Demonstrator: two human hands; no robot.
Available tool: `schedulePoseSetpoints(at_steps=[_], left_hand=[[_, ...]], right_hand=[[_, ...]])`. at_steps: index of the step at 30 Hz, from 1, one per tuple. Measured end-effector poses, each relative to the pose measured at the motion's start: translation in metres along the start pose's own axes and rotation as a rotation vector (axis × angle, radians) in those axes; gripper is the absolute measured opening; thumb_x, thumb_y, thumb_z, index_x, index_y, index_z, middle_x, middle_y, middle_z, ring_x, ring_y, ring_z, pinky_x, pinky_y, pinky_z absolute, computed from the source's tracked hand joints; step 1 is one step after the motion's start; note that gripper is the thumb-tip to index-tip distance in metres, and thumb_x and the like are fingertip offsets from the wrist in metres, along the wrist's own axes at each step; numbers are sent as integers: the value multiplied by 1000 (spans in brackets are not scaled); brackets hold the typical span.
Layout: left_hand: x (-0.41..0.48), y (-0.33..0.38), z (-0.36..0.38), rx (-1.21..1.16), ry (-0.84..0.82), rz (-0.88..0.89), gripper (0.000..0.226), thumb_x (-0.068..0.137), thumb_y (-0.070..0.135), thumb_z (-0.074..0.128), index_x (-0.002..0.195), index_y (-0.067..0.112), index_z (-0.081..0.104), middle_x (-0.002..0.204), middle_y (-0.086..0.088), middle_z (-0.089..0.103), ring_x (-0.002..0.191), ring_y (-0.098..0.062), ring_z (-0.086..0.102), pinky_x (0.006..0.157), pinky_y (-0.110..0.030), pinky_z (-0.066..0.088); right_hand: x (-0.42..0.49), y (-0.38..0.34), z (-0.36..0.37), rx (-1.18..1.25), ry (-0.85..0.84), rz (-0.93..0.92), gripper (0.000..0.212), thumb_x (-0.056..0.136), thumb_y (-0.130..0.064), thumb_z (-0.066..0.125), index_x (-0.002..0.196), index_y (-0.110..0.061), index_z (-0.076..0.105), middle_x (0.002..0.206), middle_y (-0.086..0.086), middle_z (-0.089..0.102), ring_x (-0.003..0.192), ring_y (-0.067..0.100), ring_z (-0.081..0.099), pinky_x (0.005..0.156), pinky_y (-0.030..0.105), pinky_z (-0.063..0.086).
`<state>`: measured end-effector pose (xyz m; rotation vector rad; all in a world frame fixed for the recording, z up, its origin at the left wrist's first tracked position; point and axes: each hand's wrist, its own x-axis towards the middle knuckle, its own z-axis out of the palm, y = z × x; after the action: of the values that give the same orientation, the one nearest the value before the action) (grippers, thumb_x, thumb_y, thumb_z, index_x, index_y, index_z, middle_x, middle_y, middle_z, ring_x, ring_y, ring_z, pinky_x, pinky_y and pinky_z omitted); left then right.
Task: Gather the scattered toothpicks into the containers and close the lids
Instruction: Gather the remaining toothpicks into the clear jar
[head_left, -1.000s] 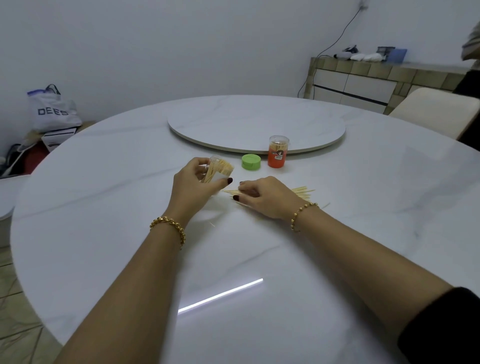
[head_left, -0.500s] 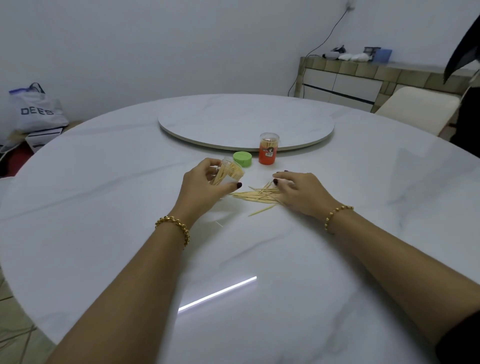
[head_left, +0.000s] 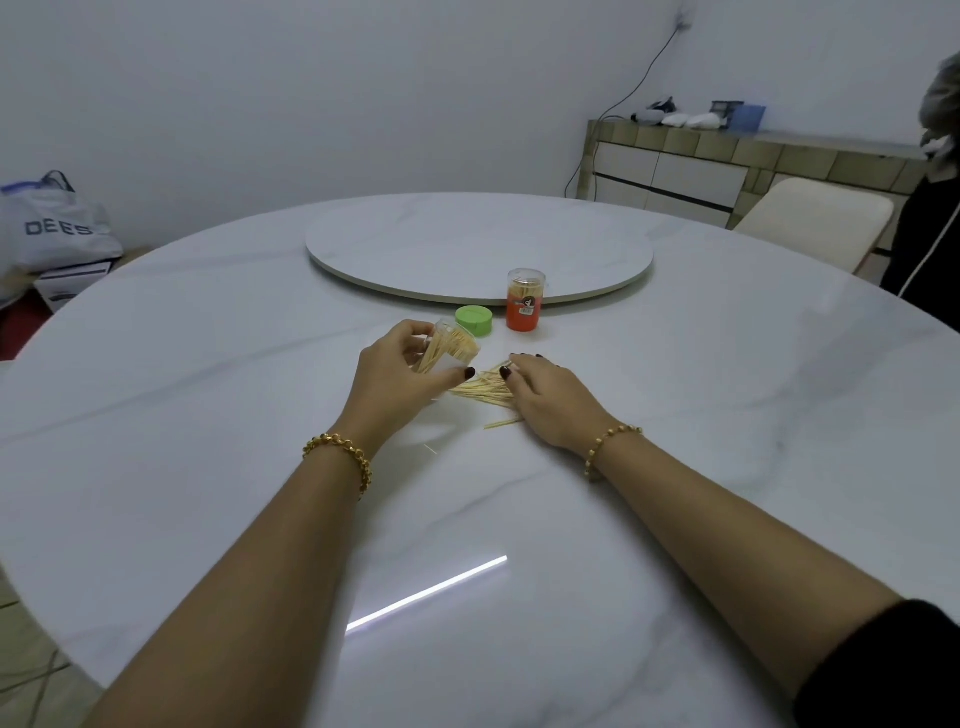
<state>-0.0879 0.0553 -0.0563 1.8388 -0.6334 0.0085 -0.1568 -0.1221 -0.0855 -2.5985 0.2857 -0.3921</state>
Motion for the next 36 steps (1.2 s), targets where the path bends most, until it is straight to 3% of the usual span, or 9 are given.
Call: schedulePoseSetpoints(at_steps=[4,8,11,14,18,28,32,36], left_hand=[[0,0,-1,-10,0,-3,52,71,20,83,116,15,59,102,0,61,82,0,56,52,-3,43],[1,0,-1,-10,-1,-4,52,71,22,83,116,16,58,104,1,61,84,1,56,53,-3,43],[0,0,-1,-15,-2,-10,52,71,22,83,116,16,58,106,0,61,85,-1,57,52,-3,43],[0,0,-1,-9,-7,-8,52,71,23,83,116,16,58,107,-1,61,86,-1,56,53,-3,43],[0,0,-2,-5,-3,-12,53,71,23,84,117,15,58,105,0,61,86,-1,57,52,-3,43],[3,-4,-3,-6,11,-24,52,71,22,84,116,16,59,104,1,61,87,-1,57,53,-4,44],[5,-4,-3,0,16,-22,49,70,23,84,112,19,59,104,2,61,88,0,57,54,-3,43],[6,-6,-1,38,7,-6,51,69,27,85,112,22,59,107,2,63,92,0,58,58,-2,44]], right_hand=[[5,5,-2,-69,-67,-10,41,98,-37,43,122,-5,55,122,9,56,113,23,49,91,30,35],[7,8,-18,-173,-166,-53,52,91,-50,52,127,-14,57,128,3,49,120,19,44,100,29,36],[6,9,-26,-207,-162,-64,58,87,-49,61,132,-14,54,131,1,49,122,18,45,102,27,35],[5,12,-21,-223,-46,-123,41,90,-37,60,124,-13,62,121,3,57,111,20,53,93,26,40],[5,13,-9,-204,115,-188,25,92,-26,59,110,-12,69,107,6,64,101,24,56,86,35,45],[16,12,3,-124,308,-164,18,91,-15,57,94,-9,73,88,10,73,85,30,63,74,38,48],[19,14,4,-6,370,-145,16,89,-12,60,95,-10,74,88,7,74,83,26,66,75,33,49],[19,13,-3,155,418,-87,14,87,-9,62,92,-10,75,81,4,73,76,18,66,69,18,44]])
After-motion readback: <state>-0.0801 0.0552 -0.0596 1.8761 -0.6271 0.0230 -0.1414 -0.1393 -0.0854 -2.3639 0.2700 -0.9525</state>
